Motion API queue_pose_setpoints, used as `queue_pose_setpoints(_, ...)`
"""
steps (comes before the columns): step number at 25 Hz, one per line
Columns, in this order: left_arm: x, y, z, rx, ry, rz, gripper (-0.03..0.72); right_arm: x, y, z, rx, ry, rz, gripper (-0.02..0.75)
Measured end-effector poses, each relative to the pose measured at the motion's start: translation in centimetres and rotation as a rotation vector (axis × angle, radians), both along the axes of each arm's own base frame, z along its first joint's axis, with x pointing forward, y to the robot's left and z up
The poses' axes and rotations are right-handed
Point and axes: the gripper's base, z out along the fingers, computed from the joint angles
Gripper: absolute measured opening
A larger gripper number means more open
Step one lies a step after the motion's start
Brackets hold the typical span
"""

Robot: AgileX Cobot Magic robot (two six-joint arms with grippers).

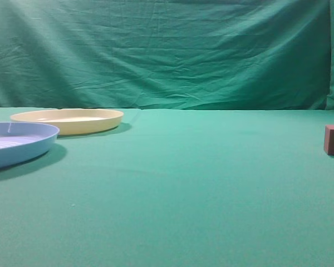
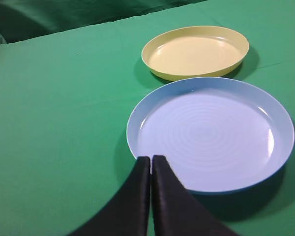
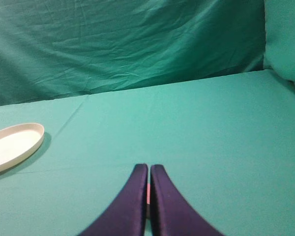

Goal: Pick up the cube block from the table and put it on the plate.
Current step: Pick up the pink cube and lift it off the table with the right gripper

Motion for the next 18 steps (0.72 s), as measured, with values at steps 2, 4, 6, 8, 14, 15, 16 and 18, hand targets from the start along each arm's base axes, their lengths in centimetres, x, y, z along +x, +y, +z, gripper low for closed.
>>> queue_pose_setpoints(2, 0.0, 0.0, 0.0, 0.0, 0.0, 0.0, 0.0, 0.6, 0.2, 2.0, -0.043, 0.046, 0.021, 0.0)
queue_pose_setpoints(4, 0.0, 0.0, 0.0, 0.0, 0.0, 0.0, 0.0, 1.8, 0.6, 3.2, -0.086, 0.146, 0.049, 0.0)
queue_pose_setpoints(6, 0.0, 0.0, 0.0, 0.0, 0.0, 0.0, 0.0, 3.2, 0.9, 4.2, -0.109, 0.239, 0.07, 0.0)
queue_pose_setpoints(8, 0.0, 0.0, 0.0, 0.0, 0.0, 0.0, 0.0, 4.7, 1.2, 5.1, -0.122, 0.305, 0.081, 0.0)
queue_pose_setpoints(14, 0.0, 0.0, 0.0, 0.0, 0.0, 0.0, 0.0, 8.0, 1.8, 5.7, -0.177, 0.449, 0.123, 0.0)
queue_pose_setpoints(15, 0.0, 0.0, 0.0, 0.0, 0.0, 0.0, 0.0, 8.7, 2.0, 5.8, -0.199, 0.473, 0.138, 0.0)
queue_pose_setpoints(16, 0.0, 0.0, 0.0, 0.0, 0.0, 0.0, 0.0, 9.3, 2.1, 5.8, -0.23, 0.493, 0.159, 0.0)
queue_pose_setpoints(18, 0.0, 0.0, 0.0, 0.0, 0.0, 0.0, 0.0, 9.8, 2.2, 5.7, -0.263, 0.515, 0.18, 0.0)
